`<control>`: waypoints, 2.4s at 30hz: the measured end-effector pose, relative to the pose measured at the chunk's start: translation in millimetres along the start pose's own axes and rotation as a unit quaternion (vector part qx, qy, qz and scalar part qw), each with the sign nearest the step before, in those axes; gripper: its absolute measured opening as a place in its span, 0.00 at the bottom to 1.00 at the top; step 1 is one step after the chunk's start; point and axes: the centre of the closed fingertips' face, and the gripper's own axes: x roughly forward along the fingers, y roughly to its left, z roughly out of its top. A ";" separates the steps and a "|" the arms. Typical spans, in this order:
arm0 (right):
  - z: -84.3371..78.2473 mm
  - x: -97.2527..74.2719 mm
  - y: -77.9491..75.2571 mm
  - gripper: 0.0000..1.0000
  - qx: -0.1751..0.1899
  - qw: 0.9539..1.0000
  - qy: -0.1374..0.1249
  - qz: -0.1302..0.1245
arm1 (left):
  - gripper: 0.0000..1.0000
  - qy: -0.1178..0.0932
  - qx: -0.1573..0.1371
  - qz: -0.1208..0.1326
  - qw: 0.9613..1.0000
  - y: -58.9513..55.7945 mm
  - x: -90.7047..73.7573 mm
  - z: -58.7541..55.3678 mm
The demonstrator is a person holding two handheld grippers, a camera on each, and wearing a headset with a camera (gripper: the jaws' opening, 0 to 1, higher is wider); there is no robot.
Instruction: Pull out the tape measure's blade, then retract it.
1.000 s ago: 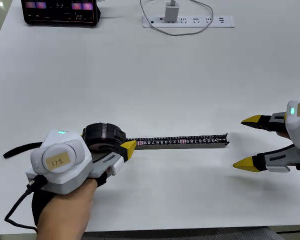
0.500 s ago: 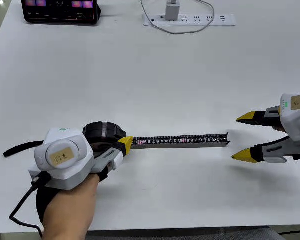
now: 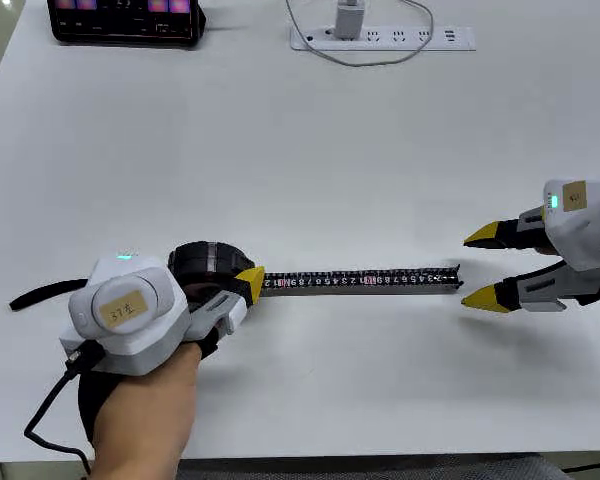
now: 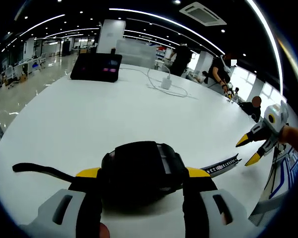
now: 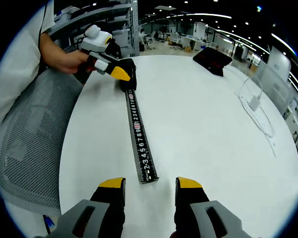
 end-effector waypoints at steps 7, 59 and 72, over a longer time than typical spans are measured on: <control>-1.3 7.4 2.4 0.30 -0.013 1.000 0.013 0.017 | 0.61 0.001 0.000 -0.001 1.000 0.4 0.7 -0.3; -5.8 20.8 1.6 0.12 -0.048 0.997 0.052 0.036 | 0.61 -0.004 -0.015 -0.005 1.000 0.8 0.4 0.4; -6.2 21.0 1.9 0.11 -0.046 0.997 0.053 0.036 | 0.59 -0.002 -0.009 -0.004 1.000 0.6 -2.5 1.9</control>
